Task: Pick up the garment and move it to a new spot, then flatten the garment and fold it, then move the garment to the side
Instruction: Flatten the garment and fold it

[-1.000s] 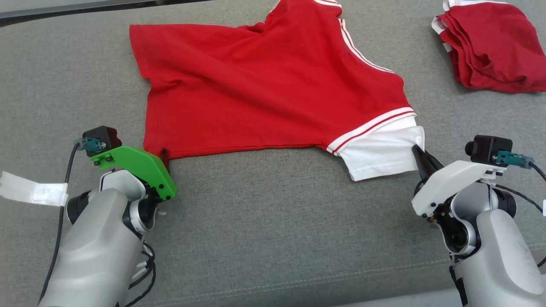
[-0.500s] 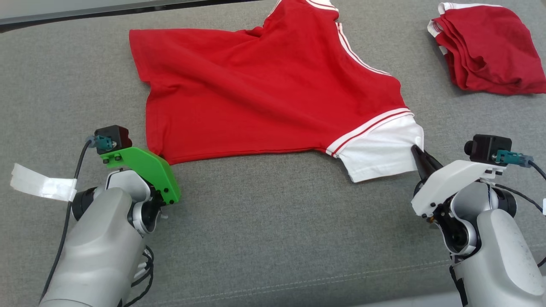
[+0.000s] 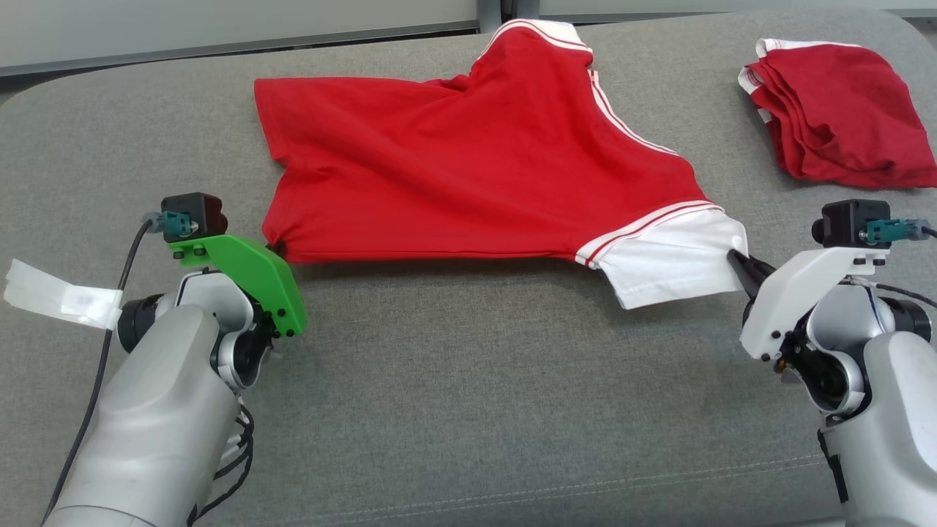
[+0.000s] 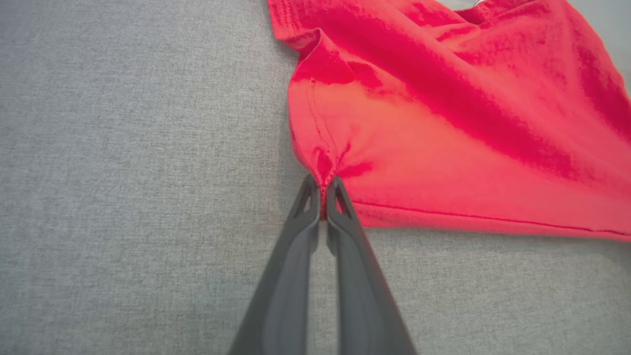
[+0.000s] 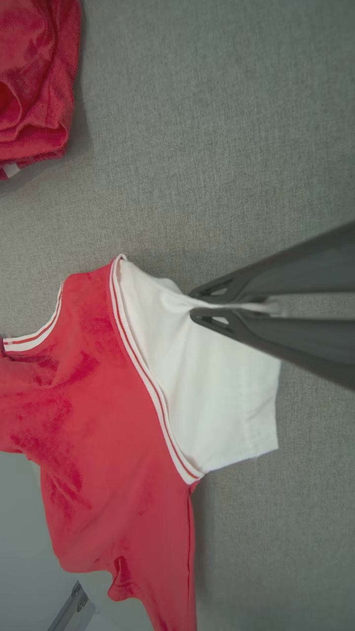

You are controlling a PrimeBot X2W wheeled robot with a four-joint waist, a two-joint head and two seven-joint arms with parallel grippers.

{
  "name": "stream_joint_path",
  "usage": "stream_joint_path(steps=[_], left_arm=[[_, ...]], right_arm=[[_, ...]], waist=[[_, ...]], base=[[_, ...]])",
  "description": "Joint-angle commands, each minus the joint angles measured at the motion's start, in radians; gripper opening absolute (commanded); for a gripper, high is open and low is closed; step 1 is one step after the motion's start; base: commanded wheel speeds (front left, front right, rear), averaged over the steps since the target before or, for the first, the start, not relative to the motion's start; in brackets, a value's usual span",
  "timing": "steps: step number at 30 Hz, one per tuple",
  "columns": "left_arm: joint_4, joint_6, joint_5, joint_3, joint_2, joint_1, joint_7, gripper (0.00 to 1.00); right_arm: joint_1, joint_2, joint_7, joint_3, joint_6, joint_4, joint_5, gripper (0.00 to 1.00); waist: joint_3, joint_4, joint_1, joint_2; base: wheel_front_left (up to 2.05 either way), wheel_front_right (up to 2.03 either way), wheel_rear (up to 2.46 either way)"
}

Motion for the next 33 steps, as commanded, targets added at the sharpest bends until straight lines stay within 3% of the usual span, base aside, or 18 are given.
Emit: stream_joint_path(steps=[1,8,18,25,33], left_arm=[[-0.013,-0.004,0.009,-0.004,0.014,-0.001,0.003,0.0],[-0.09,-0.006,-0.01,0.01,0.029,-0.017,0.009,0.0],[-0.183,0.021,0.003,0.024,0.066,-0.155,0.053,0.0],[-0.236,0.018,0.008,0.021,0.076,-0.238,0.093,0.0],[-0.31,0.039,0.019,0.02,0.102,-0.309,0.143,0.0]], right_arm=[[-0.02,-0.02,0.029,-0.001,0.0,-0.015,0.011,0.0],[-0.094,-0.041,0.087,-0.011,0.0,-0.041,0.021,0.0],[-0.317,-0.036,0.09,0.002,0.0,0.055,-0.023,0.0],[-0.474,-0.051,0.077,0.028,0.0,0.134,-0.049,0.0],[-0.6,-0.063,0.107,0.035,0.0,0.138,-0.086,0.0]], waist=[[-0.015,0.004,0.0,0.0],[-0.046,0.006,0.0,0.0],[-0.078,0.0,0.0,0.0],[-0.129,-0.004,0.0,0.0],[-0.196,-0.008,0.0,0.0]], base=[[0.0,0.0,0.0],[0.0,0.0,0.0],[0.0,0.0,0.0],[0.0,0.0,0.0],[0.0,0.0,0.0]])
